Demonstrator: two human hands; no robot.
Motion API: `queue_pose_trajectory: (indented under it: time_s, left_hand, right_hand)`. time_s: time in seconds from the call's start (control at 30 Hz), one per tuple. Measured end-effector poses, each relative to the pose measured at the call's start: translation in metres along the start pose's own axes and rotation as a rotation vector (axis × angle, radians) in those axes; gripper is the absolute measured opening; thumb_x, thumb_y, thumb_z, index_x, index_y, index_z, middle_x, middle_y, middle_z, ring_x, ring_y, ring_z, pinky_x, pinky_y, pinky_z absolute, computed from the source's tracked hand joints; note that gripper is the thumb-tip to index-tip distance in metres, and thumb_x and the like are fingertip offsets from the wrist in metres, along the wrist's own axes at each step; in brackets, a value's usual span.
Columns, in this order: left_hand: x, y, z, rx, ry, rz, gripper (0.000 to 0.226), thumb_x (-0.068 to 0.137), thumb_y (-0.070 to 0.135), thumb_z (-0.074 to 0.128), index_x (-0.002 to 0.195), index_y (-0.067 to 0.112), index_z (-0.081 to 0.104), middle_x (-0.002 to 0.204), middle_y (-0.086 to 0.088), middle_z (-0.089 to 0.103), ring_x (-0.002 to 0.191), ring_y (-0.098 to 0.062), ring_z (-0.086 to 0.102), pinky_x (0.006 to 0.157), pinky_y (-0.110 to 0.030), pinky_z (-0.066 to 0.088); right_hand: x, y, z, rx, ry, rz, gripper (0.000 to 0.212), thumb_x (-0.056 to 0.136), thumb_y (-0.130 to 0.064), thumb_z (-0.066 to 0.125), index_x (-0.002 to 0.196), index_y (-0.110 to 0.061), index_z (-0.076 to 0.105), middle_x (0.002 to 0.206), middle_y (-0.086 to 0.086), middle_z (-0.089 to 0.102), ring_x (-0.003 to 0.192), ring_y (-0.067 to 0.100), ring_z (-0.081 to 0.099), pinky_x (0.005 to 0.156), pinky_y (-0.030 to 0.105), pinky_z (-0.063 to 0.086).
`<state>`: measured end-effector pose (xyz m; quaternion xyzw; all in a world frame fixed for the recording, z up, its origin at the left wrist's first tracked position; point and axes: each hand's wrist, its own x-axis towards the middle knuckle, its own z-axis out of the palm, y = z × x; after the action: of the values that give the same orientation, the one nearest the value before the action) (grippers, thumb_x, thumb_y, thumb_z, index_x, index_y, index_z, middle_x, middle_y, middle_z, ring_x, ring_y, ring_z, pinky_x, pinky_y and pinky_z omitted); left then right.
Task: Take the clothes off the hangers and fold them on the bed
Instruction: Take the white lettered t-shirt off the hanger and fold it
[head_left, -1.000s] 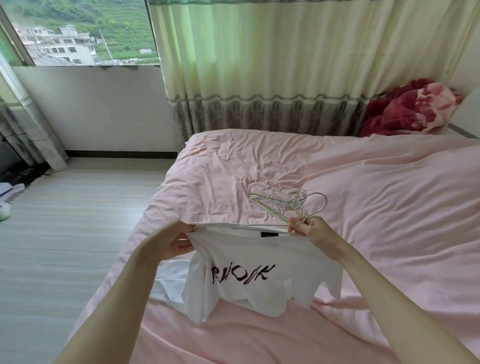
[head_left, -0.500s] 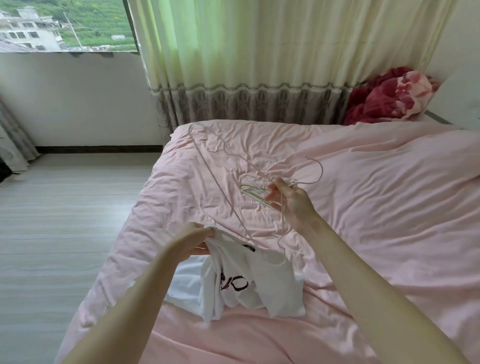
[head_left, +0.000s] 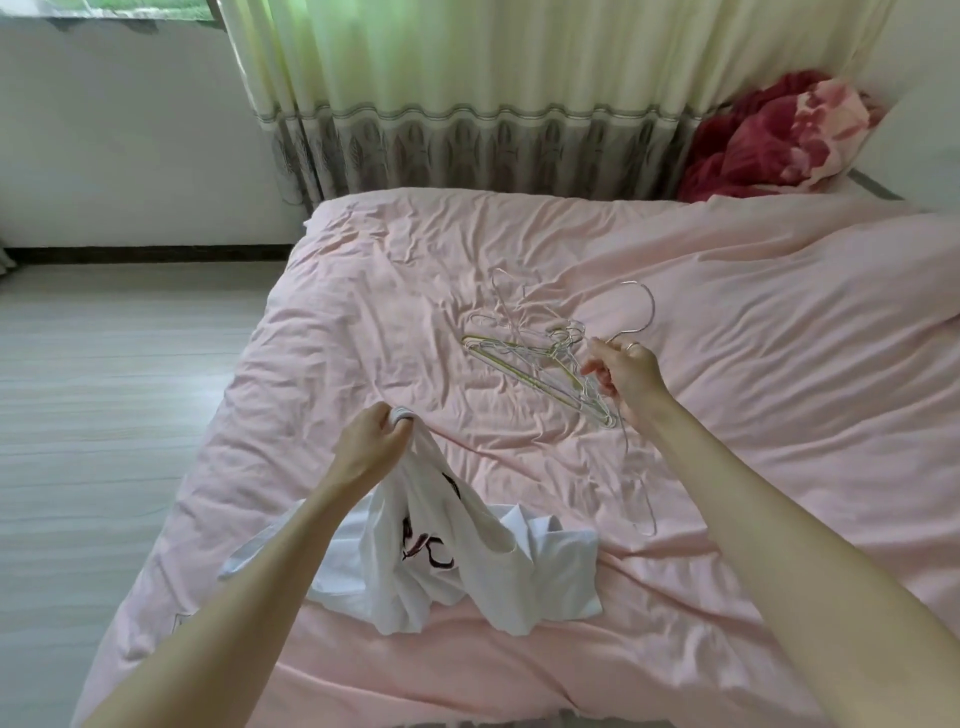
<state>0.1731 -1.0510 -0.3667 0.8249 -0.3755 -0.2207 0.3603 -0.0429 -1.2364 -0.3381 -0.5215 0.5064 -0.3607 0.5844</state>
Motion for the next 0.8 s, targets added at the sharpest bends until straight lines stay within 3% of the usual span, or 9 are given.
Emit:
queue_pose_trajectory:
  time_s: [0.2, 0.3, 0.4, 0.5, 0.6, 0.67, 0.73, 0.8]
  left_hand:
    - [0.064, -0.002, 0.046, 0.020, 0.050, -0.039, 0.018, 0.092, 0.020, 0.051, 0.079, 0.008, 0.047, 0.069, 0.001, 0.047, 0.071, -0.021, 0.044, 0.055, -0.027, 0.029]
    - [0.123, -0.009, 0.080, 0.041, 0.065, -0.098, 0.014, 0.091, 0.018, 0.052, 0.083, 0.008, 0.047, 0.074, -0.003, 0.050, 0.075, -0.022, 0.046, 0.058, -0.030, 0.030]
    - [0.169, -0.016, 0.114, 0.082, 0.054, -0.104, 0.013, 0.090, 0.018, 0.054, 0.087, 0.007, 0.048, 0.077, -0.003, 0.051, 0.077, -0.023, 0.048, 0.062, -0.032, 0.031]
    - [0.203, -0.027, 0.146, 0.155, 0.042, -0.101, 0.013, 0.090, 0.017, 0.054, 0.089, 0.006, 0.048, 0.071, 0.003, 0.044, 0.075, -0.023, 0.046, 0.059, -0.031, 0.025]
    - [0.224, -0.040, 0.166, 0.201, 0.003, -0.150, 0.015, 0.090, 0.023, 0.055, 0.094, 0.009, 0.049, 0.068, 0.008, 0.046, 0.075, -0.023, 0.048, 0.059, -0.031, 0.026]
    - [0.234, -0.050, 0.176, 0.210, -0.034, -0.202, 0.021, 0.088, 0.031, 0.055, 0.097, 0.012, 0.051, 0.070, 0.009, 0.049, 0.078, -0.024, 0.051, 0.063, -0.032, 0.034]
    - [0.244, -0.060, 0.182, 0.209, -0.082, -0.218, 0.029, 0.080, 0.044, 0.050, 0.094, 0.019, 0.053, 0.073, 0.007, 0.054, 0.081, -0.023, 0.054, 0.066, -0.032, 0.037]
    - [0.250, -0.069, 0.185, 0.222, -0.128, -0.233, 0.034, 0.072, 0.049, 0.044, 0.091, 0.024, 0.056, 0.078, 0.004, 0.058, 0.082, -0.021, 0.055, 0.067, -0.031, 0.038]
  right_hand:
    - [0.104, 0.055, -0.013, -0.252, -0.008, 0.020, 0.019, 0.081, 0.002, 0.055, 0.065, -0.008, 0.059, 0.070, 0.016, 0.056, 0.042, 0.009, 0.031, 0.038, 0.014, 0.027]
    - [0.190, 0.094, -0.008, -0.370, 0.003, 0.047, 0.010, 0.087, -0.008, 0.056, 0.086, -0.010, 0.065, 0.064, 0.002, 0.062, 0.047, 0.007, 0.038, 0.048, 0.017, 0.035]
    - [0.259, 0.135, -0.002, -0.444, -0.009, 0.084, 0.017, 0.090, -0.019, 0.059, 0.103, -0.012, 0.067, 0.066, -0.003, 0.063, 0.051, 0.003, 0.046, 0.062, 0.022, 0.038]
    - [0.309, 0.176, 0.007, -0.430, -0.018, 0.136, 0.019, 0.090, -0.017, 0.058, 0.099, -0.004, 0.068, 0.065, -0.005, 0.062, 0.056, 0.003, 0.048, 0.063, 0.021, 0.038]
    - [0.344, 0.203, 0.018, -0.406, -0.006, 0.163, 0.018, 0.092, -0.017, 0.057, 0.100, -0.005, 0.067, 0.058, -0.010, 0.061, 0.035, -0.003, 0.044, 0.048, 0.013, 0.034]
    - [0.362, 0.217, 0.025, -0.429, -0.004, 0.167, 0.023, 0.094, -0.021, 0.056, 0.104, -0.004, 0.068, 0.066, -0.004, 0.064, 0.033, -0.005, 0.043, 0.048, 0.015, 0.033]
    - [0.377, 0.226, 0.028, -0.482, -0.012, 0.146, 0.027, 0.096, -0.024, 0.051, 0.103, -0.004, 0.069, 0.081, 0.007, 0.069, 0.050, -0.006, 0.051, 0.058, 0.020, 0.037]
    - [0.386, 0.229, 0.030, -0.564, -0.027, 0.140, 0.032, 0.098, -0.025, 0.046, 0.101, -0.002, 0.068, 0.097, 0.010, 0.069, 0.085, 0.012, 0.062, 0.073, 0.028, 0.039]
